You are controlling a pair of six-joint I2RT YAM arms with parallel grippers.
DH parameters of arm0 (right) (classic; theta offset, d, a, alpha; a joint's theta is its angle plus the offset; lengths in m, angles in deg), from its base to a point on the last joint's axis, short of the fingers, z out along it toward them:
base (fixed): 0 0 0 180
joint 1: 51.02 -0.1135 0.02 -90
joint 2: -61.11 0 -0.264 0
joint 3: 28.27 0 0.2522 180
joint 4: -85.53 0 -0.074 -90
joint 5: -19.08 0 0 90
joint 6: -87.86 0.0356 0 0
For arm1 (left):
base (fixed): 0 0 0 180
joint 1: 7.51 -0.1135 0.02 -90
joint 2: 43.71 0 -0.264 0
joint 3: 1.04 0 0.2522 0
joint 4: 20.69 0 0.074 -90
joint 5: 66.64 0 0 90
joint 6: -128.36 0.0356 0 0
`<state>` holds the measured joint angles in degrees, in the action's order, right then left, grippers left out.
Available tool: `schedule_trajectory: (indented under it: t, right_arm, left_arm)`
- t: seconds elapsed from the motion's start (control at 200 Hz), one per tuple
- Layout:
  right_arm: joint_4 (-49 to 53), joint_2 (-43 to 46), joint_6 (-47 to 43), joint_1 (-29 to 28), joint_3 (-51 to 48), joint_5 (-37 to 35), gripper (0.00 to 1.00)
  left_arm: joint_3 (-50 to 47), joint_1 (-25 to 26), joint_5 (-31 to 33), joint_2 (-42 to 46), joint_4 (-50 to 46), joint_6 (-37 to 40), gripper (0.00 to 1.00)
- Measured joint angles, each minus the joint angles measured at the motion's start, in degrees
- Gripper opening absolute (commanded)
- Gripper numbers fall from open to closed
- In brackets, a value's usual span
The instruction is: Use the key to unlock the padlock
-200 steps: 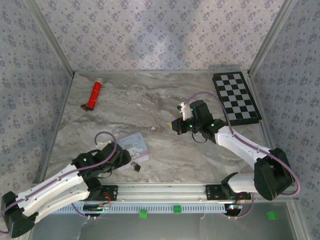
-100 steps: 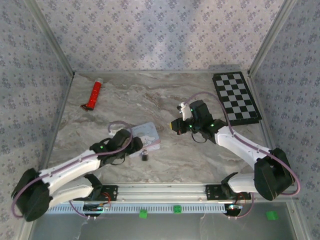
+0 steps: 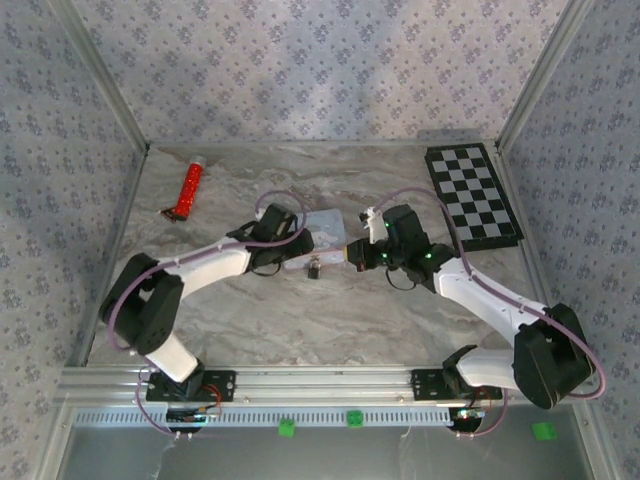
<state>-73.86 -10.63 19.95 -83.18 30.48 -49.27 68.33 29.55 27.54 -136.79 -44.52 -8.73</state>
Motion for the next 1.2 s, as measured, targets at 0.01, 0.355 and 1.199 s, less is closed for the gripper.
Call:
schedule_trajectory:
  t: [0.01,0.355,1.199]
  right_arm:
    - [-0.07,0.00,0.15,0.00,-0.09,0.02,0.00]
    - [-0.87,2.21,3.02,0.61,-2.86,-0.50,0.00]
    - [-3.34,4.76,5.20,2.71,-5.79,-2.86,0.00]
  left_arm:
    - [0.46,-0.15,-0.02,-0.39,-0.02,0.28,0.80]
    - [3.13,-0.92,1.40,-0.39,-2.05,7.67,0.90]
    - [-13.00,5.70,-9.07,0.90,17.90,11.47,0.73]
